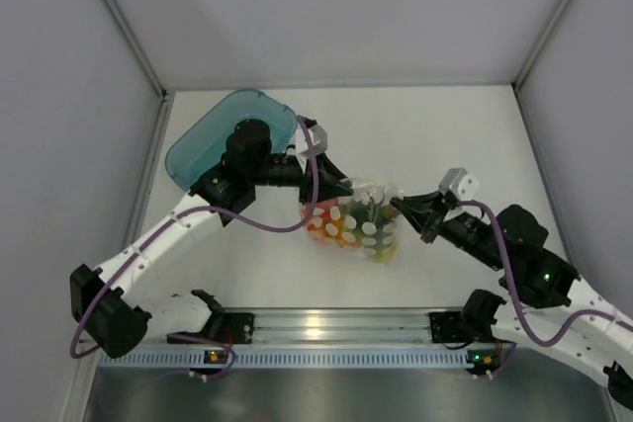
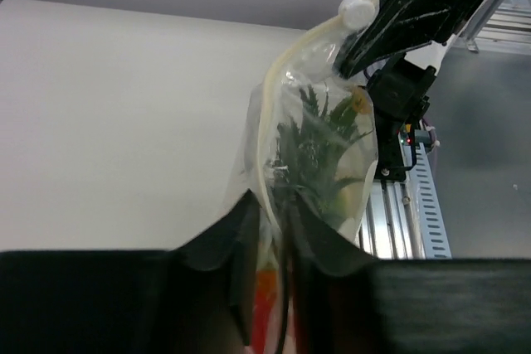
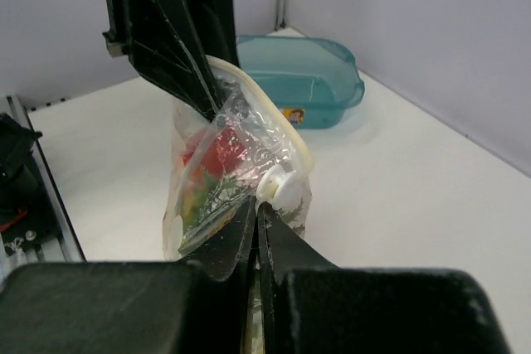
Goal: Open the zip-top bag and remove the fake food
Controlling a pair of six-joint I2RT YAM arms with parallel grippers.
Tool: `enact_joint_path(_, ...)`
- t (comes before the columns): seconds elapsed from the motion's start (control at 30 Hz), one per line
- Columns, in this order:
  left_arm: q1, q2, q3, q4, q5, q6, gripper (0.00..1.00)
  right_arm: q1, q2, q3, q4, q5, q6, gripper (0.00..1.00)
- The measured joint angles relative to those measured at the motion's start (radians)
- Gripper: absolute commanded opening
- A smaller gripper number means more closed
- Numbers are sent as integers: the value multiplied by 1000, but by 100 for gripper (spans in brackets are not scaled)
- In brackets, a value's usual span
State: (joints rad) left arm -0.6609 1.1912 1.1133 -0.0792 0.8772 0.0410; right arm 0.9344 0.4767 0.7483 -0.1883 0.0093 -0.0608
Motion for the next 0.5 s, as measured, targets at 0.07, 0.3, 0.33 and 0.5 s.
enact_joint_path(0.07, 0, 30, 10, -3, 14, 6, 46, -1, 30, 0, -16, 2, -3, 0)
enact_joint_path(0.3, -1, 87, 77, 5, 89, 11, 54, -1, 88, 0, -66, -23, -11, 0)
enact_joint_path(0.33, -1, 90, 85, 6, 100, 11, 54, -1, 92, 1, -68, -31, -15, 0)
enact_joint_path(0.5, -18, 117, 142, 15, 152, 15, 53, -1, 110, 24, -89, -71, -25, 0)
